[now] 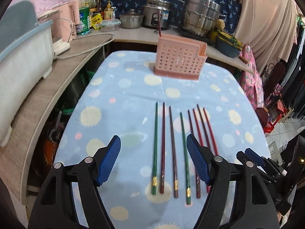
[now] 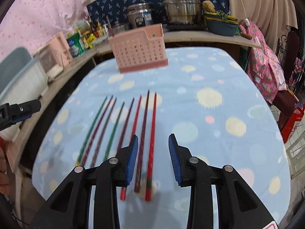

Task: Organize utensils
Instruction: 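Move both open tools back down to the chopstick row, then grasp a red chopstick with the right tool while the left tool grasps a green chopstick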

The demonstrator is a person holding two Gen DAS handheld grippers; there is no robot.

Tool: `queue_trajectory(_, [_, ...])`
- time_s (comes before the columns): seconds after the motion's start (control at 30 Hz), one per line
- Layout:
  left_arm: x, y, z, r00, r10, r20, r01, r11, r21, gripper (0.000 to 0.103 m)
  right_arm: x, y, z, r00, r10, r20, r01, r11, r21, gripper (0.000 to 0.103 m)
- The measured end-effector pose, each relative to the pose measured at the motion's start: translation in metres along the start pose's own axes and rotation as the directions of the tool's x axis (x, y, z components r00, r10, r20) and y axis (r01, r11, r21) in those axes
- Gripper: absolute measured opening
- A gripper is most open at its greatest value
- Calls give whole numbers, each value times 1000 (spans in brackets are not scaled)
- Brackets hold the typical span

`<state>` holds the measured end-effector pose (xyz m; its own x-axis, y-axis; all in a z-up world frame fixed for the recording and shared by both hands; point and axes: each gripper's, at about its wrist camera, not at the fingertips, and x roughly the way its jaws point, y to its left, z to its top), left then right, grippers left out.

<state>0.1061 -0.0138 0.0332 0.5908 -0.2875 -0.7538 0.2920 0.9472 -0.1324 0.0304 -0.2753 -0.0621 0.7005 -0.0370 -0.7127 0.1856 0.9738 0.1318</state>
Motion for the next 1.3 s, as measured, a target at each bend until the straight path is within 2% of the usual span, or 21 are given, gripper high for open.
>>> queue_trajectory(0.17, [19,-2,-37,996,73,-44,-72,997,33,68,10,-2,-29,998,-17,-52,17,1000,-4,32])
queue_trajectory(0.43, [31,2,-60,994,89,-69,-87,996,23,68,15,1,-45,996,-12,-85,11,1000,-16,32])
queue_trajectory(0.63, [38,5,-70,992,93,-85,-91,996,24,68,18,7,-48,996,-11,-92,8,999,-34,30])
queue_trajectory(0.77, [44,6,-76,989,107,-98,-104,994,34,68,23,11,-49,994,-14,-105,10,999,-44,23])
queue_trajectory(1.3, [60,6,-87,984,117,-138,-111,992,53,68,27,10,-52,994,-32,-102,27,998,-51,11])
